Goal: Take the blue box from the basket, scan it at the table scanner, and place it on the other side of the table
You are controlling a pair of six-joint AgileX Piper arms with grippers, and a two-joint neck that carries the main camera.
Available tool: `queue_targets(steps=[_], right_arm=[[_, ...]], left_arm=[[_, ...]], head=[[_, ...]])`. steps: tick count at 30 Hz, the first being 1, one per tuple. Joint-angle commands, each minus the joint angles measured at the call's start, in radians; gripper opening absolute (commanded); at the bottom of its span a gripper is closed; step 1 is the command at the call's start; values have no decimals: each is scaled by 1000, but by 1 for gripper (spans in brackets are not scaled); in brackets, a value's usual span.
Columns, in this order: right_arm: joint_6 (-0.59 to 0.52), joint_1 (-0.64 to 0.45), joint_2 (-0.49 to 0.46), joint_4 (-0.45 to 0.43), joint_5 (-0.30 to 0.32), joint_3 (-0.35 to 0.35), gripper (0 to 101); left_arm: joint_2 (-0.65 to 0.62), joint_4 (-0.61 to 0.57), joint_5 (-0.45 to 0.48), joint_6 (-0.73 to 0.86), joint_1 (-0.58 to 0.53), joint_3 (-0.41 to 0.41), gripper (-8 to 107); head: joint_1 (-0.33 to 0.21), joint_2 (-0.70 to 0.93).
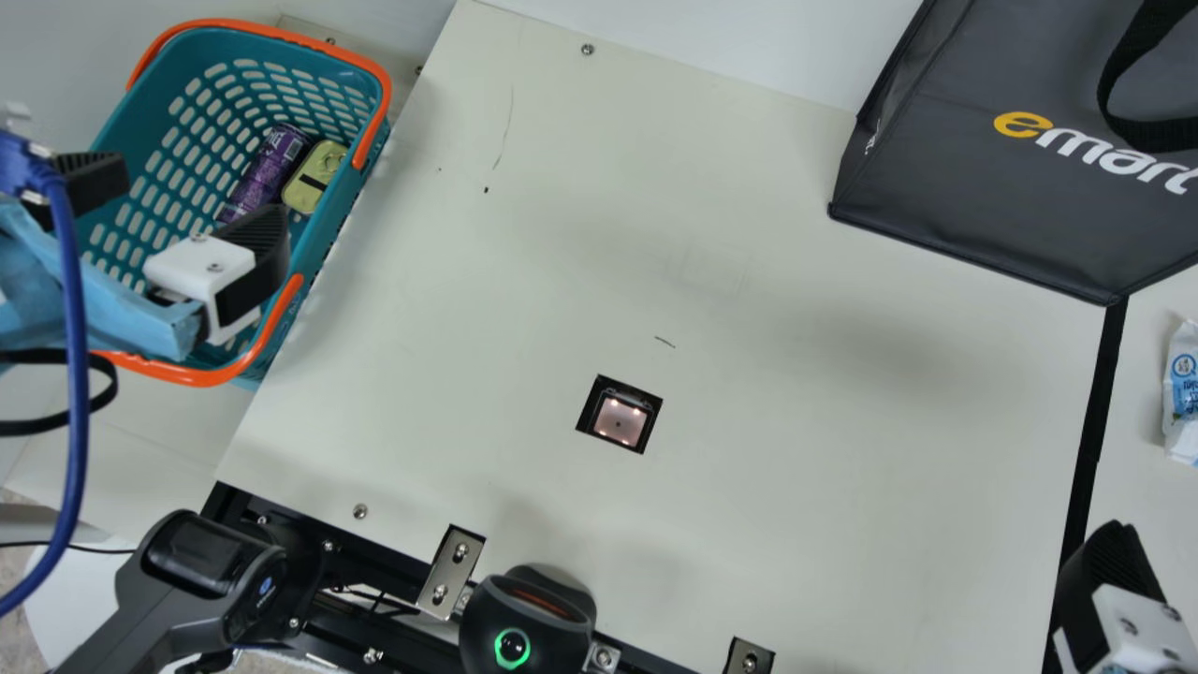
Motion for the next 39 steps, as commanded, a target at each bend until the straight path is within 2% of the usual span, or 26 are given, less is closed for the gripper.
queue_targets(steps=[1, 16, 31, 39], right_arm=[[0, 0, 0, 0, 0, 0, 95], [0, 0, 0, 0, 0, 0, 95], [0, 0, 0, 0, 0, 0, 95], [0, 0, 0, 0, 0, 0, 95]], left_arm=[[0, 0, 0, 0, 0, 0, 90], [0, 4, -7, -22, 25, 3, 90], [11, 25, -57, -162, 267, 31, 90], [64, -15, -93, -82, 396, 38, 90]], head=[[-26, 2], [-26, 2], [-26, 2], [-26, 2]])
